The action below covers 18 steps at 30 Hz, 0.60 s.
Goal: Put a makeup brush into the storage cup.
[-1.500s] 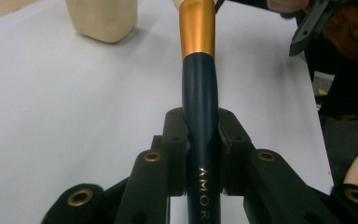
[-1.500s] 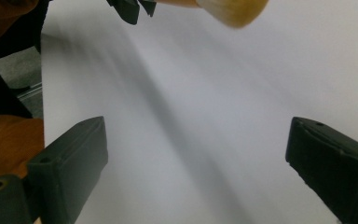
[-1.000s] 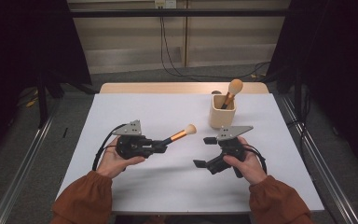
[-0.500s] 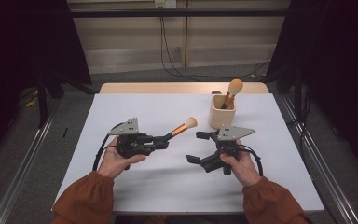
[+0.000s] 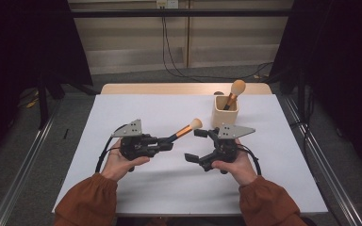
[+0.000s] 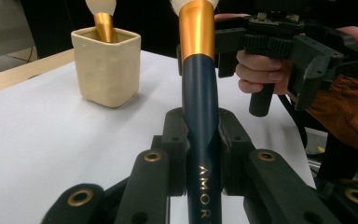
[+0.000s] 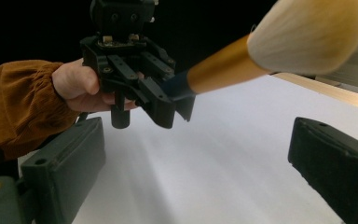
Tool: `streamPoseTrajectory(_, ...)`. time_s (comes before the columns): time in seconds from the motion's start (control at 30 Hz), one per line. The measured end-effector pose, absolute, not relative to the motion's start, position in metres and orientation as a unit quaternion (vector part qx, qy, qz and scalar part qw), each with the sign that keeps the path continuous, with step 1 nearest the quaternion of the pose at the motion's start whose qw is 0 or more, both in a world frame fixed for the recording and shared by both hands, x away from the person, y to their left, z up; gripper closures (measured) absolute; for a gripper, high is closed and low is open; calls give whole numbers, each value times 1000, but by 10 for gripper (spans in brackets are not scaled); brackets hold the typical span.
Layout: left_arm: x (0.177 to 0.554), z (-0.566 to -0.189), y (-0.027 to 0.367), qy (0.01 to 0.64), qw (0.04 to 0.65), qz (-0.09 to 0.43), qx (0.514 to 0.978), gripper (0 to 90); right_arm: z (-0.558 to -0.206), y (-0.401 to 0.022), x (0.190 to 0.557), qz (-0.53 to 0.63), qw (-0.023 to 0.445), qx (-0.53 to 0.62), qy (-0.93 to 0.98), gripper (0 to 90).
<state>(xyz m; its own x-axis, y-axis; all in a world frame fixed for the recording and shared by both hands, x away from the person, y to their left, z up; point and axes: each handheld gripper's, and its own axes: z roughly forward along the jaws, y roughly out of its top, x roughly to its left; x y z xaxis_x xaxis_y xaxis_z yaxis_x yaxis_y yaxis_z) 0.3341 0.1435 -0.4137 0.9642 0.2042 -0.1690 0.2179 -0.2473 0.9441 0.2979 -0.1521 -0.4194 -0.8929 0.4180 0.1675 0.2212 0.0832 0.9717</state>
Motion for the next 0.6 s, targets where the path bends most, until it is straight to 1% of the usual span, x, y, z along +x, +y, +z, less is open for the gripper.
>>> streamPoseTrajectory(0.17, 334, -415, 141, 132, 600, -9, 789, 764, -419, -150, 300, 644, 77, 222, 728, 79)
streamPoseTrajectory(0.37, 333, -416, 139, 130, 600, -12, 789, 763, -419, -146, 303, 650, 64, 225, 723, 173)
streamPoseTrajectory(0.43, 332, -417, 139, 129, 598, -11, 791, 764, -419, -145, 304, 652, 56, 224, 722, 241)
streamPoseTrajectory(0.5, 332, -418, 138, 128, 597, -12, 792, 764, -419, -144, 304, 656, 52, 224, 719, 284)
streamPoseTrajectory(0.57, 332, -419, 137, 129, 597, -13, 792, 763, -419, -143, 305, 658, 49, 223, 717, 367)
streamPoseTrajectory(0.6, 332, -420, 137, 128, 595, -13, 794, 764, -419, -144, 305, 660, 46, 225, 715, 385)
